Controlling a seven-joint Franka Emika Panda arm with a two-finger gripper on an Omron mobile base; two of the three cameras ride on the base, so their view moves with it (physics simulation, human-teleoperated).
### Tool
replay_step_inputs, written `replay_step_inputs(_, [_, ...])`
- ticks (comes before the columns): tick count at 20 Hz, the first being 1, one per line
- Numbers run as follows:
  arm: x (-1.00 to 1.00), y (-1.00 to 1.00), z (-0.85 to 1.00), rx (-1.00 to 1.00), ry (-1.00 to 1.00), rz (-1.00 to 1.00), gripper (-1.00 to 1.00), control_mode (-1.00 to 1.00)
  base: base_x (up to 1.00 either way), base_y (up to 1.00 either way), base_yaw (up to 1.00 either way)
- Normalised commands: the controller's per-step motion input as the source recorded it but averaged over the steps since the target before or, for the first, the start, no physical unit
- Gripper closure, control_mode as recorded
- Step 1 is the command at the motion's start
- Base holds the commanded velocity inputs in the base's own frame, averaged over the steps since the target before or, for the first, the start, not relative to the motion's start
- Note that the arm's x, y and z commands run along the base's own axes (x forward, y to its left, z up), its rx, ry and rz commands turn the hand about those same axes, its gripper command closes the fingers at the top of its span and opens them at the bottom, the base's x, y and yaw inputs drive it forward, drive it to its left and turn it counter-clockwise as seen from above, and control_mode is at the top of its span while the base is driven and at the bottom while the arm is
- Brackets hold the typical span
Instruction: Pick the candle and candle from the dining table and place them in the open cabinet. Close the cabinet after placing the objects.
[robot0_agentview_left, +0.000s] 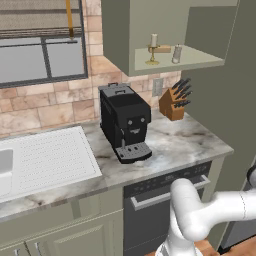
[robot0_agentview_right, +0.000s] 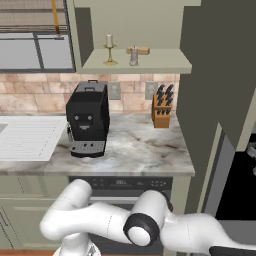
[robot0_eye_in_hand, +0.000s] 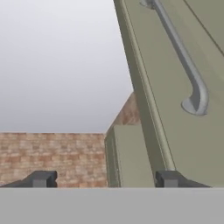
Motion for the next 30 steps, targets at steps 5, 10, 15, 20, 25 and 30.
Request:
replay_step_inputs(5, [0.14, 0.00, -0.28, 0.00, 0.00, 0.05, -1.00, -1.00, 0.00, 0.00, 0.00])
replay_step_inputs(10, [-0.02, -0.11, -0.03, 0.00, -0.03, 0.04, -1.00, -1.00, 0.00, 0.00, 0.00])
replay_step_inputs(15, [-0.27, -0.43, 0.00, 0.00, -0.07, 0.00, -1.00, -1.00, 0.00, 0.00, 0.00])
replay_step_inputs(20, [-0.13, -0.51, 0.00, 0.00, -0.05, 0.00, -1.00, -1.00, 0.00, 0.00, 0.00])
replay_step_inputs(25, [0.24, -0.24, -0.11, -0.05, -0.01, 0.00, -1.00, -1.00, 0.00, 0.00, 0.00])
replay_step_inputs(30, [0.42, -0.08, -0.13, -0.11, 0.00, 0.00, -1.00, -1.00, 0.00, 0.00, 0.00])
